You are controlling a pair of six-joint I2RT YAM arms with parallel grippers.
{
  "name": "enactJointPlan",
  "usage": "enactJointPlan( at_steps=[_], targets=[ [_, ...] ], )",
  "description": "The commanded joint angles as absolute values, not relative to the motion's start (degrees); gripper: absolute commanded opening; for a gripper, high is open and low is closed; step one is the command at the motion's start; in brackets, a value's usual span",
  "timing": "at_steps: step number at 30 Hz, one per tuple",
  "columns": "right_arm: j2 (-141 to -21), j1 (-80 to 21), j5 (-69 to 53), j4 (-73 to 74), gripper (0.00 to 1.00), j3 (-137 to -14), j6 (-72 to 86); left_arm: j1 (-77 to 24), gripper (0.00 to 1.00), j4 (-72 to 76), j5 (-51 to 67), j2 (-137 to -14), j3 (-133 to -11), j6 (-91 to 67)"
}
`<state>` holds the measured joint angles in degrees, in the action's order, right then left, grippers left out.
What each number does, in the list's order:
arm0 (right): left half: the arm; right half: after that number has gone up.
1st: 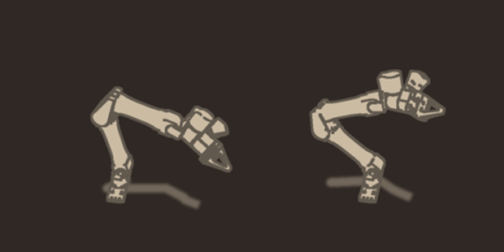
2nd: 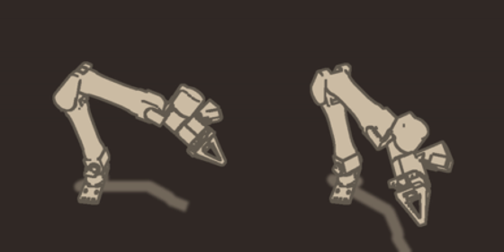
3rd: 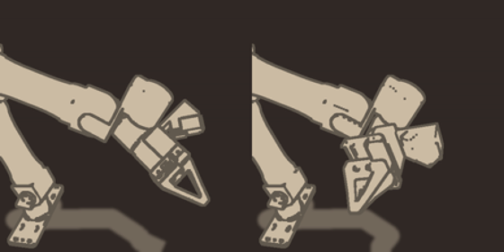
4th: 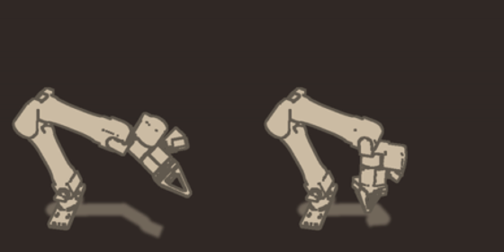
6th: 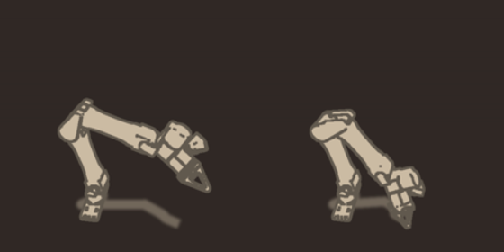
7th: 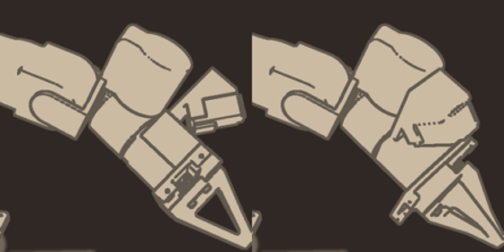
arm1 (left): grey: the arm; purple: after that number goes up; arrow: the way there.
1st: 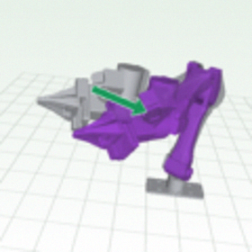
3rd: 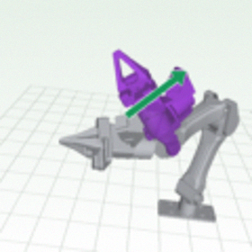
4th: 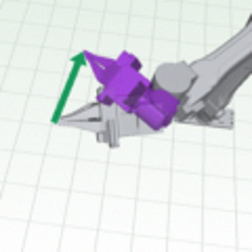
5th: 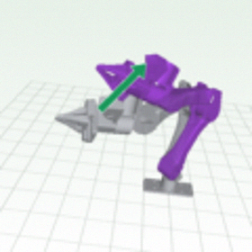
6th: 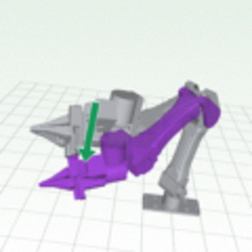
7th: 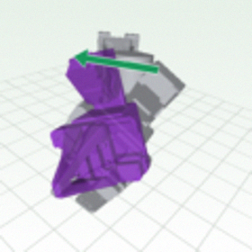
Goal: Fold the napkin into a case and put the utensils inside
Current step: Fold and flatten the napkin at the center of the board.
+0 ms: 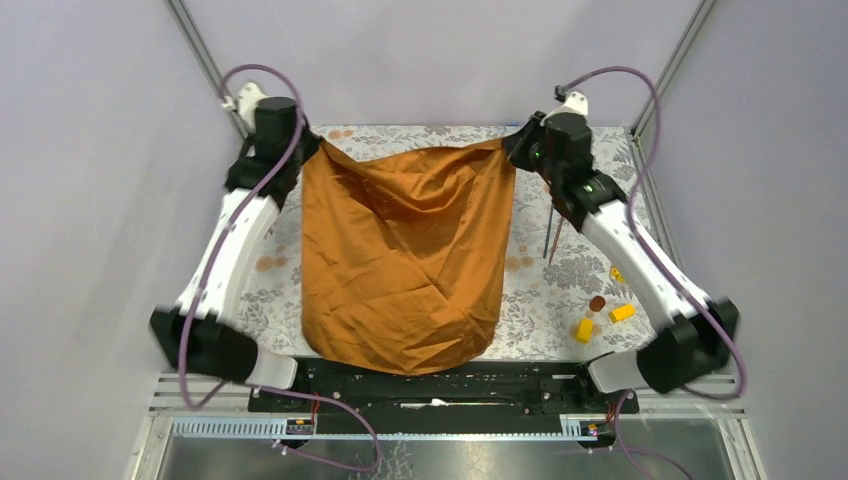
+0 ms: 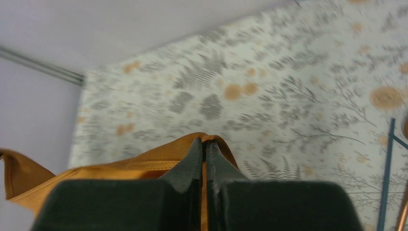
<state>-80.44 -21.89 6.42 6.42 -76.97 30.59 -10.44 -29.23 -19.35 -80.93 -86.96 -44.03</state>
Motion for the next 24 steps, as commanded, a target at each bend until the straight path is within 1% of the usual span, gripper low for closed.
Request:
enactJointPlan(
  at_steps=[1, 3, 7, 13, 18, 24],
  targets=[
    [-92.69, -17.25, 5.63, 0.6, 0.0, -79.86, 29.1, -8.4, 0.0, -19.54, -17.9, -89.37, -85.34, -38.73],
    [-99.84, -15.38, 2.43, -3.02, 0.0, -82.83, 27.99, -7.97, 0.0, -13.98, -17.6, -93.93, -84.21, -36.77],
    [-112.56, -13.54, -4.73, -7.07, 0.0, -88.85, 27.16, -5.05, 0.0, -6.78, -10.51, -103.58, -85.11, -36.42],
    [-125.12, -12.92, -12.76, -0.57, 0.0, -101.09, 27.77, -1.99, 0.0, -2.55, -1.01, -111.78, -87.16, -36.65],
    [-125.16, -12.92, -16.05, 8.77, 0.0, -102.35, 28.72, -1.27, 0.0, -9.56, 1.66, -112.39, -87.51, -38.47],
    [-114.67, -12.83, -17.68, 12.25, 0.0, -88.51, 30.4, -0.35, 0.0, -19.74, 2.91, -108.32, -81.46, -40.06]
  ],
)
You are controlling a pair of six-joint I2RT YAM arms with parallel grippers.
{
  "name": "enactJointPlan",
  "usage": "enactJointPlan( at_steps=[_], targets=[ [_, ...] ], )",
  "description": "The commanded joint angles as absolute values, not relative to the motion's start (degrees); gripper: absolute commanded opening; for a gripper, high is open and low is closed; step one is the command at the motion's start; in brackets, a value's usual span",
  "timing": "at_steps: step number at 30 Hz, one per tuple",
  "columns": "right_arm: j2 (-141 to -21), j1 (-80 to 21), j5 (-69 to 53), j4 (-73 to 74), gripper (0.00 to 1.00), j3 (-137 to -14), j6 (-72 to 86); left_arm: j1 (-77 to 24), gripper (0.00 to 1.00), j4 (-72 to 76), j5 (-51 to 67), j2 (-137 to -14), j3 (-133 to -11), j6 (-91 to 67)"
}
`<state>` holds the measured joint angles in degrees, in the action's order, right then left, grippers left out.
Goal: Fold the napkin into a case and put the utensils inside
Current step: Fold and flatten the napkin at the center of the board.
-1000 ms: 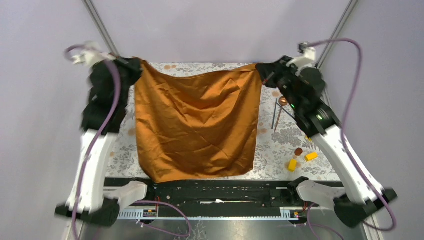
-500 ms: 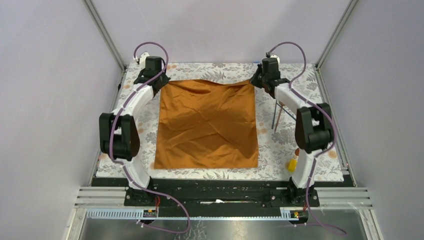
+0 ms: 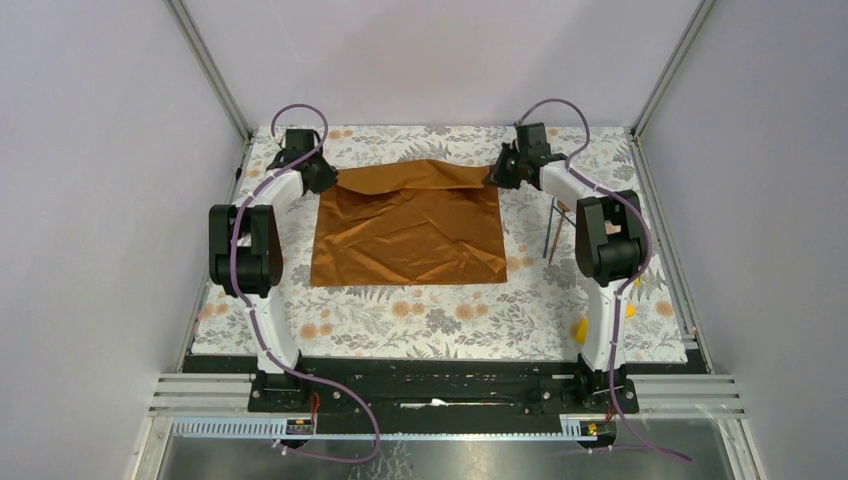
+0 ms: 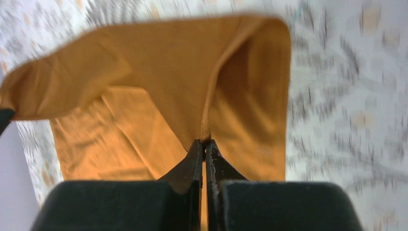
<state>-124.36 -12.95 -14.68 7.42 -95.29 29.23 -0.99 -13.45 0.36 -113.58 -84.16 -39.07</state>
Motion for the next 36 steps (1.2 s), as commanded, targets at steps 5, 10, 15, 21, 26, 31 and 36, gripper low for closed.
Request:
enactJointPlan(
  at_steps=[5, 10, 15, 21, 26, 31, 36],
  targets=[
    [-105.57, -12.82, -16.74, 14.37, 0.0, -77.54, 29.73, 0.0, 0.0, -28.75, 3.35, -105.01, -76.46, -38.23],
    [-98.85, -12.79, -20.51, 14.62, 0.0, -67.59, 28.63, 1.21, 0.0, -31.97, 0.77, -99.57, -69.6, -35.37],
    [-95.78, -12.87, -20.71, 14.81, 0.0, -60.74, 27.03, 1.4, 0.0, -32.85, 0.18, -95.54, -63.07, -33.97],
    [-93.7, -12.92, -21.18, 14.15, 0.0, -55.92, 25.83, 1.49, 0.0, -32.86, -3.47, -92.18, -58.94, -34.55],
    [-92.78, -12.92, -21.75, 13.91, 0.0, -53.22, 25.62, 1.49, 0.0, -33.42, -4.13, -91.81, -56.94, -35.14],
    [-91.27, -12.96, -21.38, 14.33, 0.0, -51.71, 25.08, 1.57, 0.0, -33.4, -5.96, -88.82, -54.79, -36.04],
    [-90.51, -12.9, -22.0, 14.86, 0.0, -51.63, 25.19, 1.99, 0.0, -34.33, -10.65, -82.83, -54.96, -36.64]
  ],
)
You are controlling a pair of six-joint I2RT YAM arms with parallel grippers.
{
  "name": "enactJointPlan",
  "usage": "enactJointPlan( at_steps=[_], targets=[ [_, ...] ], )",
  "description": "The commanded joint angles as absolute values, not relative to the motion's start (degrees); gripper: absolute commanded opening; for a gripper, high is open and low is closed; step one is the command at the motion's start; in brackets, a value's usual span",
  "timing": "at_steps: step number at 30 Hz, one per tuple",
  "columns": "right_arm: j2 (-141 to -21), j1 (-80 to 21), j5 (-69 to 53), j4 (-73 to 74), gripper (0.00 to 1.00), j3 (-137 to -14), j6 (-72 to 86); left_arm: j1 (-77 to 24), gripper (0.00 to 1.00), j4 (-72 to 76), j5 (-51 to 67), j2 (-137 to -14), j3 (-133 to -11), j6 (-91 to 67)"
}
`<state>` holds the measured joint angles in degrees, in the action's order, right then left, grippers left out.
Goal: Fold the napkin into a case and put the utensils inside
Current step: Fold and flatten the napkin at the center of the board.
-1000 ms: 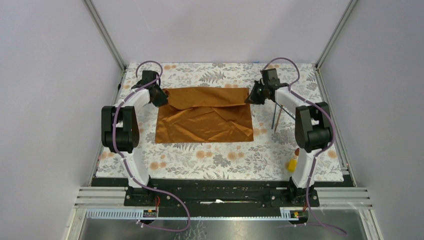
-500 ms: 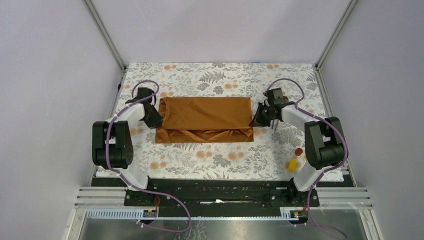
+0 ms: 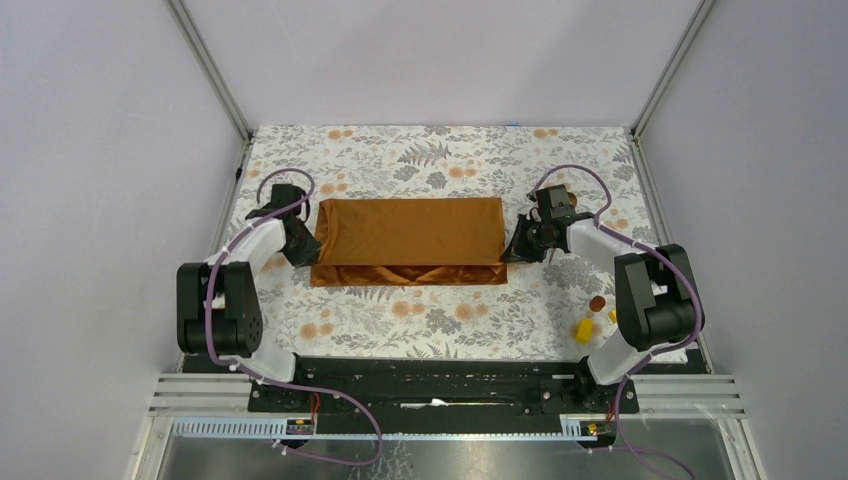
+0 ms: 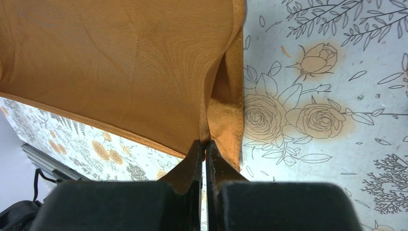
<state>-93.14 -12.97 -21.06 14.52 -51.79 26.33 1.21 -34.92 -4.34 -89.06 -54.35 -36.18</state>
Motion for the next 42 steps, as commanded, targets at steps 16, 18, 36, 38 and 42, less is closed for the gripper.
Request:
enactJointPlan(
  at_steps=[16, 18, 36, 38, 42],
  targets=[
    [-93.92, -12.92, -22.09, 13.08, 0.0, -48.97, 25.14, 2.64, 0.0, -30.6, -5.97, -86.78, -48.81, -38.26],
    [-94.79, -12.92, -21.94, 12.71, 0.0, -48.96, 25.29, 2.64, 0.0, -30.53, -6.02, -87.34, -48.51, -38.28],
    [-94.75, -12.91, -21.82, 12.7, 0.0, -47.48, 25.44, 2.72, 0.0, -32.76, -8.56, -84.23, -46.82, -39.37],
    [-93.73, -12.92, -21.98, 13.24, 0.0, -47.19, 25.48, 2.72, 0.0, -33.64, -8.9, -83.63, -47.07, -39.56],
    [-90.23, -12.92, -21.27, 14.41, 0.0, -46.86, 24.9, 2.72, 0.0, -34.2, -9.24, -81.57, -47.35, -39.46]
  ],
)
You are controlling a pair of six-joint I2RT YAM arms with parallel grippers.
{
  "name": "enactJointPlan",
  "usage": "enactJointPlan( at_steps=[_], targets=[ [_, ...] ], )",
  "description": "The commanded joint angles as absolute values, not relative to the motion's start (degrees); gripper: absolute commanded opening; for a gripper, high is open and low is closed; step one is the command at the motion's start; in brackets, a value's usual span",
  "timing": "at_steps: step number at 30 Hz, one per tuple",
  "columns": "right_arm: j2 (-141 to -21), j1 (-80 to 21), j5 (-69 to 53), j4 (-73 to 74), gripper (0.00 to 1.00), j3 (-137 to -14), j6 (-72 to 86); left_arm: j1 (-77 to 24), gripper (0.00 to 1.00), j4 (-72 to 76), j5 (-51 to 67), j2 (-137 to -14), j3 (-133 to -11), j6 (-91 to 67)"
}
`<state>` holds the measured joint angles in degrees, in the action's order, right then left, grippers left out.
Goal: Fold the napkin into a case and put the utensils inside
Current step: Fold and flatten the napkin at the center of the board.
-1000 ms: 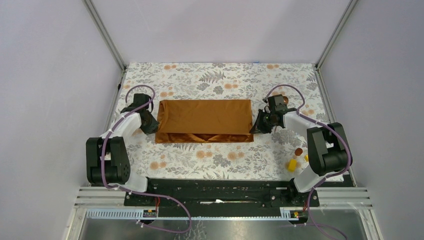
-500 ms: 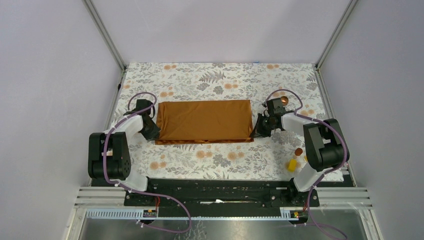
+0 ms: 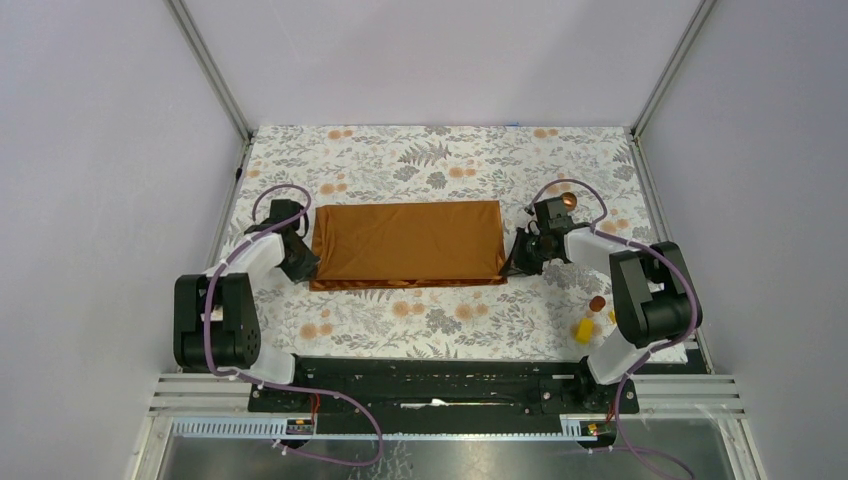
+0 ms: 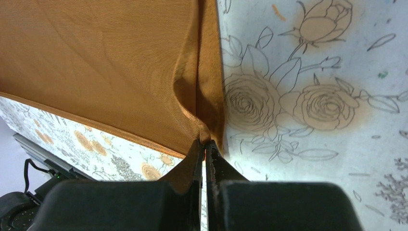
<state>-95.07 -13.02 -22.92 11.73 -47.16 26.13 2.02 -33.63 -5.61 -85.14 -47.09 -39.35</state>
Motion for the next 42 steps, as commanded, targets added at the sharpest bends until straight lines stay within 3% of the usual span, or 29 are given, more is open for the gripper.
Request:
enactJointPlan(
  at_steps=[1, 15, 17, 28, 30, 35, 38, 40, 42],
  targets=[
    [-89.77, -12.92, -21.15, 15.15, 0.0, -47.07, 24.74, 2.74, 0.0, -34.36, -9.33, -81.29, -47.45, -39.39],
    [-93.2, -12.9, -21.99, 13.2, 0.0, -45.56, 24.91, 2.83, 0.0, -34.04, -11.13, -84.11, -45.27, -41.23],
    [-93.85, -12.91, -22.06, 12.71, 0.05, -45.59, 24.96, 2.86, 0.0, -33.95, -11.76, -84.61, -45.39, -41.58],
    [-93.5, -12.92, -22.16, 12.51, 0.07, -45.36, 24.95, 2.82, 0.0, -34.67, -11.75, -85.69, -45.9, -42.37],
    [-92.62, -12.87, -21.57, 14.66, 0.13, -45.93, 24.81, 2.84, 0.02, -35.85, -10.87, -84.91, -46.23, -42.81],
    [-85.63, -12.91, -14.58, 25.99, 0.39, -50.89, 22.66, 2.89, 0.33, -43.34, -11.17, -79.41, -49.12, -43.03],
    [-80.67, -12.96, -16.3, 27.85, 0.53, -52.54, 22.23, 2.9, 0.55, -46.35, -12.27, -73.32, -51.25, -41.97],
    [-80.39, -12.98, -19.18, 26.61, 0.63, -53.71, 22.54, 2.9, 0.64, -45.99, -10.04, -70.75, -52.86, -40.77],
    [-83.44, -13.01, -23.53, 25.01, 0.67, -55.21, 23.38, 2.94, 0.71, -42.5, -1.94, -70.44, -53.69, -39.15]
  ],
)
